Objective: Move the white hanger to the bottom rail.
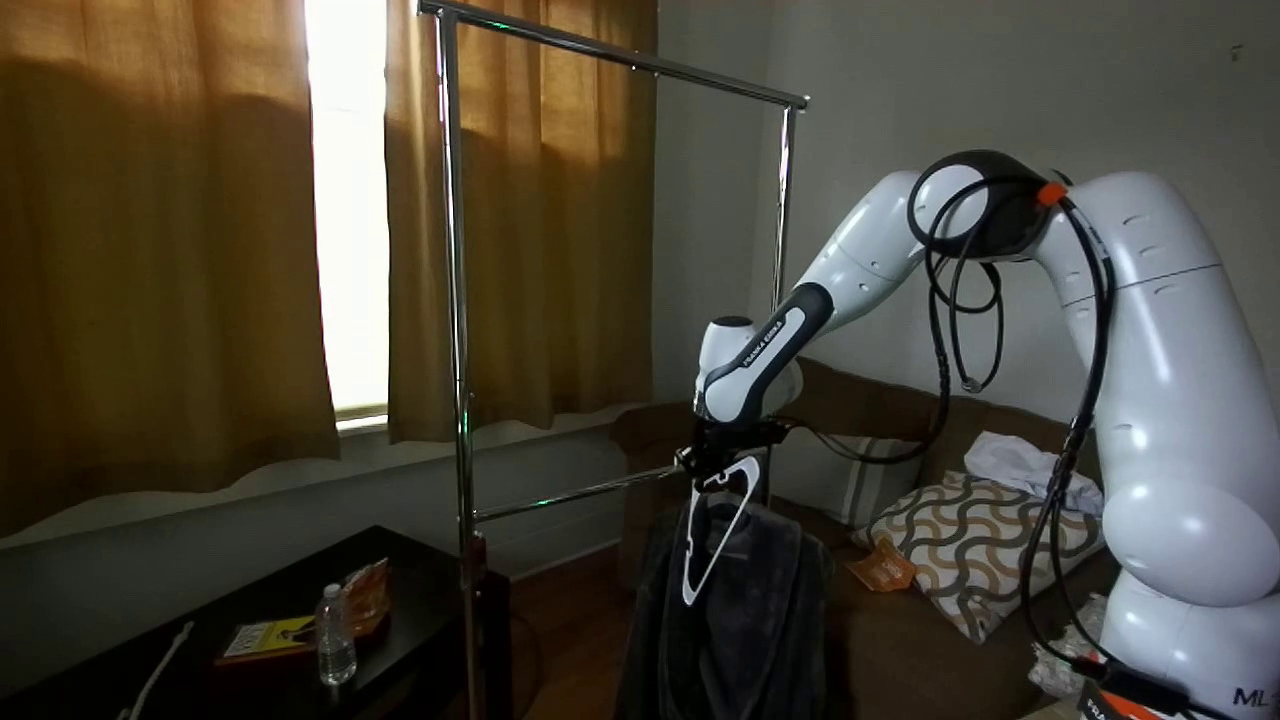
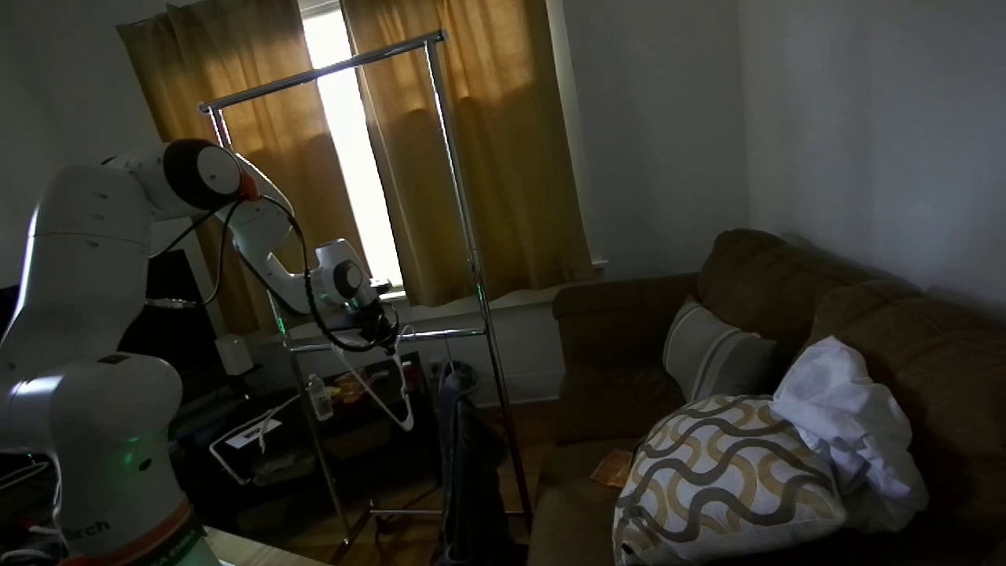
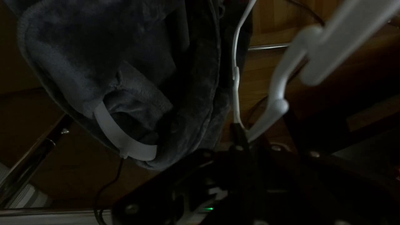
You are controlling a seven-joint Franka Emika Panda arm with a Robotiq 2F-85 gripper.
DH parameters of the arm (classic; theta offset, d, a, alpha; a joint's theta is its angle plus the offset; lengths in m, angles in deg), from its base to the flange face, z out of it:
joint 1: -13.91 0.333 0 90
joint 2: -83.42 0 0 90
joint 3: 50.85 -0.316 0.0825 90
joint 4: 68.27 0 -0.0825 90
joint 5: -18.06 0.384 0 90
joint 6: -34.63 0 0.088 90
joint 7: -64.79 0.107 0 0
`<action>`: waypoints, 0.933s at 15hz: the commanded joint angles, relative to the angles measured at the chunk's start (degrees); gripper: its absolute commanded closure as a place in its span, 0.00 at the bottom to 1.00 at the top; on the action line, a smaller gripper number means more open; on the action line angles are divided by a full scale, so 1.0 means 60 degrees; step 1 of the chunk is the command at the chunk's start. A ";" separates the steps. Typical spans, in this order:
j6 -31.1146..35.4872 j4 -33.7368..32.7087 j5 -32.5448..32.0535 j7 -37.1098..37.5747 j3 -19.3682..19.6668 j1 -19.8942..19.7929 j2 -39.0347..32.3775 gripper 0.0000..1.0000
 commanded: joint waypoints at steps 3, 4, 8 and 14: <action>0.0146 -0.0195 0.0026 -0.0178 0.0296 0.0271 -0.0429 0.66; 0.0141 -0.0194 0.0022 -0.0170 0.0326 0.0295 -0.0446 0.60; 0.0164 -0.0118 0.0045 -0.0108 0.0362 0.0358 -0.0334 0.30; -0.0048 0.0281 0.0246 0.0240 0.0284 0.0544 0.0323 0.00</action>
